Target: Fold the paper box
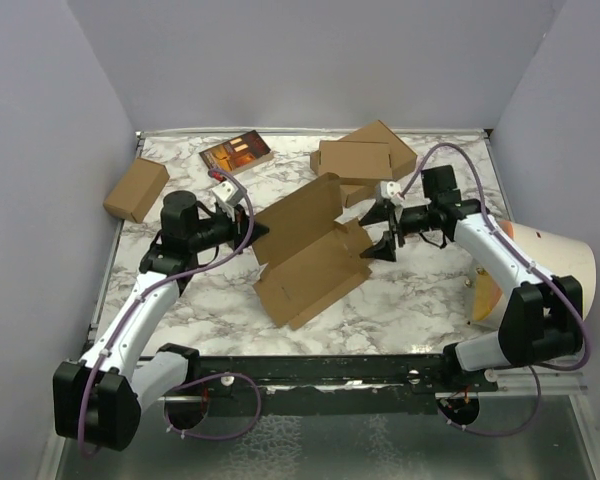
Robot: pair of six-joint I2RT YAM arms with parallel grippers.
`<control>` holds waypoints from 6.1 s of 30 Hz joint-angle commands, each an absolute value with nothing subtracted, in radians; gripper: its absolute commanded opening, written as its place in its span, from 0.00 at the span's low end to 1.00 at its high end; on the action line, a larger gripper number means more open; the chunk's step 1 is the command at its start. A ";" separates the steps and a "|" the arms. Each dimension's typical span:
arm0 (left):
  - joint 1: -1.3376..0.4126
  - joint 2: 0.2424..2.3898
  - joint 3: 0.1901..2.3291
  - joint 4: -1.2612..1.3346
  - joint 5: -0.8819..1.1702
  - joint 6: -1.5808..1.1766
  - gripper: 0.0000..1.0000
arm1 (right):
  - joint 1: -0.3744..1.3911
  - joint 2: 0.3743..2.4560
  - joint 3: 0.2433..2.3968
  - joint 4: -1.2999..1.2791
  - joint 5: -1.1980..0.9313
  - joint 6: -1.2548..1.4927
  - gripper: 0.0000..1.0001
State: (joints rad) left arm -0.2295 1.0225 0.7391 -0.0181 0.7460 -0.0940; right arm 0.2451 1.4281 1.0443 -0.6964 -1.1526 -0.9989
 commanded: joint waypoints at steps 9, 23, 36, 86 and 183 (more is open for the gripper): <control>-0.233 0.886 0.642 0.210 0.877 -0.052 0.00 | 0.025 1.418 0.948 -0.142 -1.150 -0.249 0.89; -0.232 0.842 0.625 0.230 0.882 -0.051 0.00 | 0.020 1.547 0.938 -0.220 -1.229 -0.310 0.64; -0.232 0.837 0.624 0.250 0.894 -0.061 0.00 | 0.044 1.556 0.950 -0.213 -1.174 -0.300 0.07; -0.287 1.001 0.897 -0.049 0.870 0.107 0.00 | 0.146 1.565 0.840 0.185 -0.986 -0.310 0.21; -0.329 1.061 0.826 -0.135 0.779 0.170 0.00 | 0.187 1.613 0.812 0.216 -1.129 -0.178 0.27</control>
